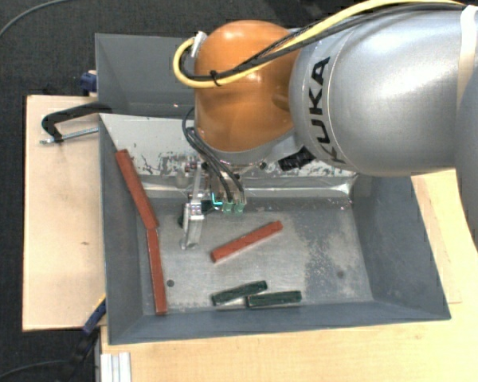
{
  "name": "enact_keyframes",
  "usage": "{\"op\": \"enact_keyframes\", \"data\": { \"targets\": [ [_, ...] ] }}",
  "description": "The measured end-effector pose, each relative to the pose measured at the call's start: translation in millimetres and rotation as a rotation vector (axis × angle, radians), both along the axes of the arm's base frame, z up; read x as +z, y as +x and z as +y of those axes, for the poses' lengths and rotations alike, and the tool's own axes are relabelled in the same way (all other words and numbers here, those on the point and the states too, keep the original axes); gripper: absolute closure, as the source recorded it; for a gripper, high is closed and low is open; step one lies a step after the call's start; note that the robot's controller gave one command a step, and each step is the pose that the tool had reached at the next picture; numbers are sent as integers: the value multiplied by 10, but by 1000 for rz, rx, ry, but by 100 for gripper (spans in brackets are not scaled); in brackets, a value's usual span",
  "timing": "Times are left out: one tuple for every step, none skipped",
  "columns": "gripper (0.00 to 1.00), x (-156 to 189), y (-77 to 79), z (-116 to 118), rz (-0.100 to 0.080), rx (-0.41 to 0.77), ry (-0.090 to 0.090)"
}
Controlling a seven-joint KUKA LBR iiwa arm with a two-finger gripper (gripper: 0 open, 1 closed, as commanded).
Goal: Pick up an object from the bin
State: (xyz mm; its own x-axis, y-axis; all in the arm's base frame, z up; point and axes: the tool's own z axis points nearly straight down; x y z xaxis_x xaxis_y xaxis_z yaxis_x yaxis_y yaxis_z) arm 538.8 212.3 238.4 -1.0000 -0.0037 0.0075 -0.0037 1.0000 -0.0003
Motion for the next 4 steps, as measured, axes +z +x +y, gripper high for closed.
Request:
{"op": "enact_keyframes", "data": {
  "targets": [
    [0, -1710, 450, -773, -7, 19, 1],
    [0, -1353, 369, -1030, -10, 4, 1],
    [0, -1374, 311, -1364, -7, 39, 0],
    [0, -1695, 209, -1599, -5, 12, 0]
  ]
}}
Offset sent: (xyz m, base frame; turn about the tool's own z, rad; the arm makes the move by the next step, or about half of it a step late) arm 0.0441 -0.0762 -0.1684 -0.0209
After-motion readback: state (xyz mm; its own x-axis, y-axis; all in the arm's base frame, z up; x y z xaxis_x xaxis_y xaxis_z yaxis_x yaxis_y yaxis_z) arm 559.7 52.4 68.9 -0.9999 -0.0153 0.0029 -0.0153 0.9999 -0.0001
